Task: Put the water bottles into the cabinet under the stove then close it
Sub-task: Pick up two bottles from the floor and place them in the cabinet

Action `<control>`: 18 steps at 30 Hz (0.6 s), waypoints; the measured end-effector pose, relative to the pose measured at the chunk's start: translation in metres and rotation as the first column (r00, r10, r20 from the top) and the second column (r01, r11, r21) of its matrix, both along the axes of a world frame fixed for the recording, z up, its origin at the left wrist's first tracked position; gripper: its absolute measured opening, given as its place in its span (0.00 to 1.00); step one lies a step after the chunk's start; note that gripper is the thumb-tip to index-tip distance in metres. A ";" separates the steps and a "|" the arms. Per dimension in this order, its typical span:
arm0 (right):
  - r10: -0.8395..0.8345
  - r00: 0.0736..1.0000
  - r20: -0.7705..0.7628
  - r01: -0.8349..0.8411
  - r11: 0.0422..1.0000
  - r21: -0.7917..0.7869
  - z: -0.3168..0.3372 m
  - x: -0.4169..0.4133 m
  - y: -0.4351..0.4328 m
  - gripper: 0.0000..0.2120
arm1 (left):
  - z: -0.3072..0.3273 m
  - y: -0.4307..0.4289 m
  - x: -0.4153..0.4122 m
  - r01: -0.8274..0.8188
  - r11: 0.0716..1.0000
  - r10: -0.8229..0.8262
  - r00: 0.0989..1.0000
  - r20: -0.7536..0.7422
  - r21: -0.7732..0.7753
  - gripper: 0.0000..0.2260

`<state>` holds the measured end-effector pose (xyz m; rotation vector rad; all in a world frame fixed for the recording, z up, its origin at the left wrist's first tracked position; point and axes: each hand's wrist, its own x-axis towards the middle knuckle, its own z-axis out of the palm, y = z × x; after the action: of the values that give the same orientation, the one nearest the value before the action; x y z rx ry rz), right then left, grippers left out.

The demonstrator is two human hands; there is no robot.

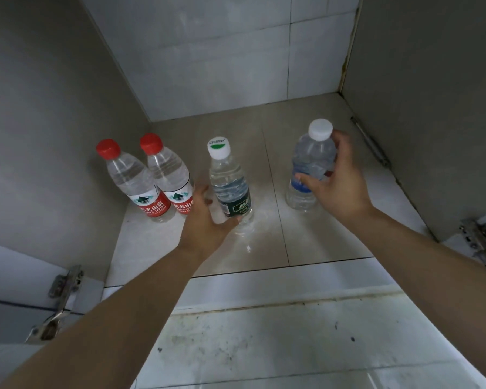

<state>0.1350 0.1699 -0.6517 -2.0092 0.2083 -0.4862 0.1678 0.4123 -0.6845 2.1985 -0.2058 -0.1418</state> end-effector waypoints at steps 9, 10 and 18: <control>0.000 0.966 -0.259 -0.047 0.983 -0.175 -0.040 -0.038 0.002 0.41 | -0.047 0.003 -0.046 0.199 0.801 -0.205 0.977 -0.054 0.564 0.34; 0.023 0.947 -0.319 -0.095 0.973 -0.212 -0.048 -0.045 0.004 0.40 | -0.053 0.003 -0.049 0.229 0.750 -0.255 0.966 -0.047 0.621 0.33; 0.056 0.757 -0.652 -0.513 0.669 -0.538 -0.093 -0.072 0.016 0.36 | -0.078 0.000 -0.063 0.258 0.636 -0.327 0.944 -0.050 0.727 0.36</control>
<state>0.0634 0.1854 -0.7442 -2.8467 0.0513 0.3894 0.1047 0.4126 -0.7625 2.9647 -0.6606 -0.3633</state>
